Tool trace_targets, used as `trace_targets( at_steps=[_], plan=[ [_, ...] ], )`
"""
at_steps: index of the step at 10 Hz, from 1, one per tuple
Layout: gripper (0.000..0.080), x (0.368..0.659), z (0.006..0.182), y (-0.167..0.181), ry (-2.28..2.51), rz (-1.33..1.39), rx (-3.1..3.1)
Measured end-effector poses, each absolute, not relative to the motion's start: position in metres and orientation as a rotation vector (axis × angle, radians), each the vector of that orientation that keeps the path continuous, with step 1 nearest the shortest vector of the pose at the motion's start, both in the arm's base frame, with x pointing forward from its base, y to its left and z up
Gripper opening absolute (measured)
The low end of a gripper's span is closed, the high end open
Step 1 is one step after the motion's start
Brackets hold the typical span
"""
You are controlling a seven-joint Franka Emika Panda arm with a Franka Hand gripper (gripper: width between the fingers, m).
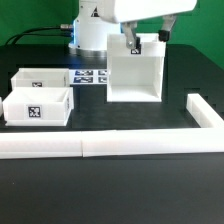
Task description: Assemble drawer
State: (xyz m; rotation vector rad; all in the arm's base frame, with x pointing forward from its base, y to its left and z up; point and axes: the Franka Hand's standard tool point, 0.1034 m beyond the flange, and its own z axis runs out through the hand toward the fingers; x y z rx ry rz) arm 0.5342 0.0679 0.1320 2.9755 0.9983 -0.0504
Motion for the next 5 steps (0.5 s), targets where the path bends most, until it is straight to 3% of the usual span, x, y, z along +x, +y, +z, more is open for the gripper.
trace_targets(
  at_steps=[2,5],
  plan=[
    [0.065,0.5296,0.141,0.0708,1.005,-0.049,2.979],
    [0.065,0.5291,0.1388,0.0707,1.002,-0.055,2.982]
  ],
)
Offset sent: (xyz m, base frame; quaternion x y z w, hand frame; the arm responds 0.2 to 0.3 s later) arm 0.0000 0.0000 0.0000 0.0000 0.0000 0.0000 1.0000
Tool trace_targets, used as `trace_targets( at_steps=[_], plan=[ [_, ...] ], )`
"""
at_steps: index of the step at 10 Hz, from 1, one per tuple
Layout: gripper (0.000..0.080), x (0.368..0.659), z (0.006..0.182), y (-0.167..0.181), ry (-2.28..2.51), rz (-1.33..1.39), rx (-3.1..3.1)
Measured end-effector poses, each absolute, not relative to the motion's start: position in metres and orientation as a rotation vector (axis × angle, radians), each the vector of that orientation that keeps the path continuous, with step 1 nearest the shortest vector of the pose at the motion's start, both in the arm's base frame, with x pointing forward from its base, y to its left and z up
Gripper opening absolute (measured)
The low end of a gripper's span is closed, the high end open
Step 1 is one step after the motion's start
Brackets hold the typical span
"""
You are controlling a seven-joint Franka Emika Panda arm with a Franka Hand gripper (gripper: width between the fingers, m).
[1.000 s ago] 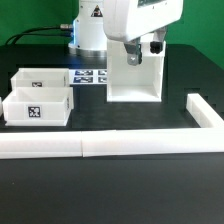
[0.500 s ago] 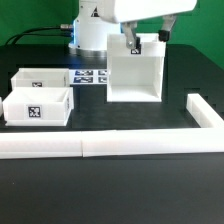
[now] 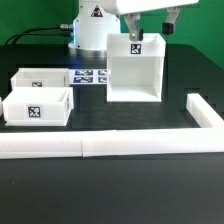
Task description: Assemble drawer
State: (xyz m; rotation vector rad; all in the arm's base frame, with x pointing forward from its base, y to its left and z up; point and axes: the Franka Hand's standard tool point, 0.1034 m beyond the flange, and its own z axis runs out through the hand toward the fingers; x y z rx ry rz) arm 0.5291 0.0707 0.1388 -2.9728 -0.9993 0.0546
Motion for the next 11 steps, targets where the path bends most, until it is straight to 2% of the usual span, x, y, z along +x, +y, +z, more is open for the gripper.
trace_targets(
  at_steps=[1,2,3,4,6,10,11],
  plan=[
    [0.065,0.528,0.139,0.071,-0.991,0.056,-2.976],
    [0.065,0.513,0.14,0.074,-0.751,0.031,-3.053],
    [0.065,0.489,0.14,0.08,-0.61,0.068,-3.09],
    [0.065,0.479,0.139,0.086,-0.561,0.105,-3.101],
    [0.065,0.47,0.143,0.091,-0.457,0.124,-3.102],
    [0.065,0.47,0.14,0.091,-0.468,0.127,-3.099],
    [0.065,0.468,0.141,0.092,-0.336,0.104,-3.118]
  ],
)
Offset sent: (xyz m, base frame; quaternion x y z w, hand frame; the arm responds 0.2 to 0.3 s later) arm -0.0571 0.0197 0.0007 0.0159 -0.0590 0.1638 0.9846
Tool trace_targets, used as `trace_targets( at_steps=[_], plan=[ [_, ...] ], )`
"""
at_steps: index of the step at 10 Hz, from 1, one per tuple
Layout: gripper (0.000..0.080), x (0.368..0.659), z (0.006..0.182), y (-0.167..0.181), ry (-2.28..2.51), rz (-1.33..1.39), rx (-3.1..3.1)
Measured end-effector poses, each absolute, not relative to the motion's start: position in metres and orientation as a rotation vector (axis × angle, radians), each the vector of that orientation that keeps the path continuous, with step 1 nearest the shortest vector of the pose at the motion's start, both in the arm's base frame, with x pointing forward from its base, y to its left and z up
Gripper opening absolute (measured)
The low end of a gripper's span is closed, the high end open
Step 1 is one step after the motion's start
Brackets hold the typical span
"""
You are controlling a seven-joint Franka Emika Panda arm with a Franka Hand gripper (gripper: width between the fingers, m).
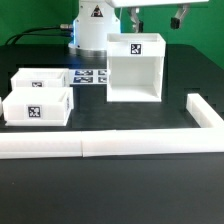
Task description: Assemble drawer
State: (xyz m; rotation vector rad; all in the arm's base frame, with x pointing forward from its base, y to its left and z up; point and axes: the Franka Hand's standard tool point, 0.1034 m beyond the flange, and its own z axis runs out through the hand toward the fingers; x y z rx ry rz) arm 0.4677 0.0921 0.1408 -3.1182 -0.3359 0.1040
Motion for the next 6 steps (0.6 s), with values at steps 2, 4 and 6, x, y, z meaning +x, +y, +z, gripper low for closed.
trace_targets(
  at_steps=[2,4,6],
  plan=[
    [0.065,0.44,0.139,0.096,0.005,0.071,-3.15],
    [0.065,0.435,0.135,0.097,0.089,0.079,-3.146],
    [0.065,0.42,0.12,0.104,0.111,0.018,-3.133]
  ],
)
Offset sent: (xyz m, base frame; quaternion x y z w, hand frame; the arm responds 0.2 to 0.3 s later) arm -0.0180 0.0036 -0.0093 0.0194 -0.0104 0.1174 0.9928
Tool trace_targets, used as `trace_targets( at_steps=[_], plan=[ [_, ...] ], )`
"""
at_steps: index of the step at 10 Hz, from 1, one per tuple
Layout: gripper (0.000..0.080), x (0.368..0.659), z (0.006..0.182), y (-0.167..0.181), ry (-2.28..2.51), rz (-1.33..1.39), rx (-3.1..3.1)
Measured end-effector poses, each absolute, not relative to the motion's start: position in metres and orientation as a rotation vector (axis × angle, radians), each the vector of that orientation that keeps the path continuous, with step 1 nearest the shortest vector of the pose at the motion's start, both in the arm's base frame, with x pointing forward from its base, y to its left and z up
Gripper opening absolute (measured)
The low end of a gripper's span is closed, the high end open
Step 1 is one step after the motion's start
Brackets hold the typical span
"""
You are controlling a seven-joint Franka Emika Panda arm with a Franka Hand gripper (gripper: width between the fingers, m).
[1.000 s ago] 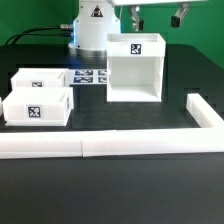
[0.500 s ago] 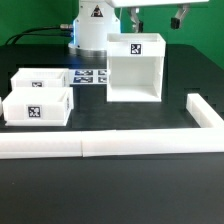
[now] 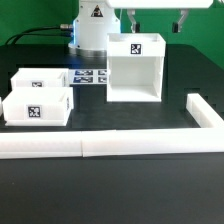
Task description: Assemble drawer
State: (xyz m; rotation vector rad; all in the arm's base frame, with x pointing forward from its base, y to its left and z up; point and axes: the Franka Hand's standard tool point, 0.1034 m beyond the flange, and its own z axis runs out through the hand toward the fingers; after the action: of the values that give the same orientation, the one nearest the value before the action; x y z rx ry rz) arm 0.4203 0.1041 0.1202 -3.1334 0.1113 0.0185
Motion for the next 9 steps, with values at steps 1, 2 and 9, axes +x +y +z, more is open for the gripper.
trace_targets(
  at_steps=[1,2,9],
  plan=[
    [0.065,0.412,0.112,0.113,0.099,-0.001,-3.14],
    [0.065,0.409,0.106,0.122,0.096,-0.014,-3.135],
    [0.0336,0.406,0.099,0.135,0.066,-0.015,-3.129]
  ],
)
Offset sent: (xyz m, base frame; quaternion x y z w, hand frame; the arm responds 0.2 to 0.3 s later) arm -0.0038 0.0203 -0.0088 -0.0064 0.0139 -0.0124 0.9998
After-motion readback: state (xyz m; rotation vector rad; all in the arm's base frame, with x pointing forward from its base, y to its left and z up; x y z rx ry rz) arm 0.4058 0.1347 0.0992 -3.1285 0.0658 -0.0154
